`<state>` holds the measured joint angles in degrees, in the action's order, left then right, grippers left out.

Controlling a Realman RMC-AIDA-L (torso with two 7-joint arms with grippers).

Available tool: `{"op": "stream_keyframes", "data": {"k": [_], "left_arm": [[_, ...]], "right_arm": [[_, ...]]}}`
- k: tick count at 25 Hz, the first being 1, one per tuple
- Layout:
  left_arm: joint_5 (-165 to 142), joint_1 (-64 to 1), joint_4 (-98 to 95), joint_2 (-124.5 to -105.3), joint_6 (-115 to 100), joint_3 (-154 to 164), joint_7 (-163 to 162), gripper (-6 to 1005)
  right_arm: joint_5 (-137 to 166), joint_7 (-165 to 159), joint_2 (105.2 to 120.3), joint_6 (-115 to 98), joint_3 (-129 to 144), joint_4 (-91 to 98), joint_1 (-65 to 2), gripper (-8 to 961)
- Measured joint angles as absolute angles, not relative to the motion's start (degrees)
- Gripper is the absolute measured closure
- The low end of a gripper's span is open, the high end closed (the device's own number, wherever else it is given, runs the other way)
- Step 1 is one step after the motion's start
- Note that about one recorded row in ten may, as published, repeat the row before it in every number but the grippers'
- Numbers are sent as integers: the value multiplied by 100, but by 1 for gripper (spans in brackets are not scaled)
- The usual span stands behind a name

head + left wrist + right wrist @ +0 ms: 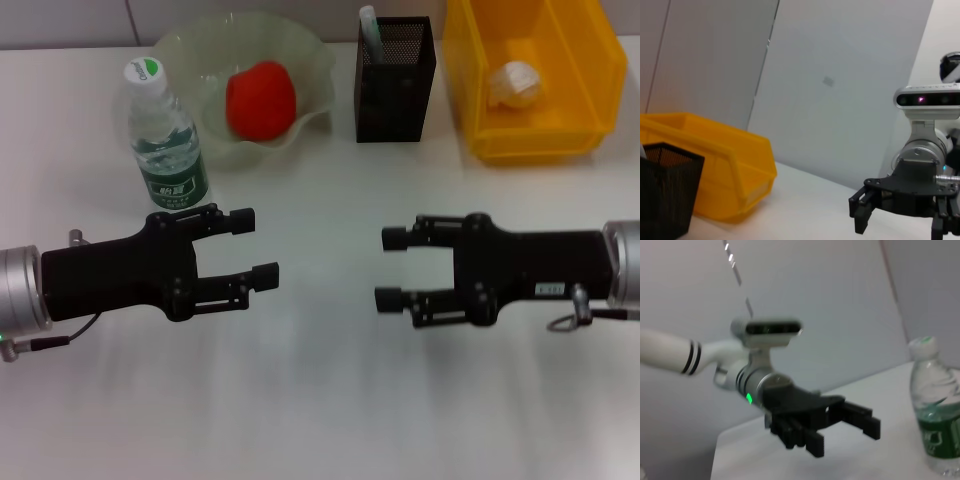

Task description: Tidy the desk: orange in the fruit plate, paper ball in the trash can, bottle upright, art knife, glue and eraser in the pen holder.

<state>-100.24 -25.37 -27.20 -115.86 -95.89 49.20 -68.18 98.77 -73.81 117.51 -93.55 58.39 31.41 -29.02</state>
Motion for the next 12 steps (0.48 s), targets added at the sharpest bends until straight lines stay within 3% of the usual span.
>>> {"op": "stream_keyframes", "data": {"k": [12], "left_arm": [[-10291, -2563, -2758, -11538, -9583, 4922, -6687, 202]], "right_arm": [[9963, -7052, 11806, -9137, 5819, 3026, -2882, 177]]}}
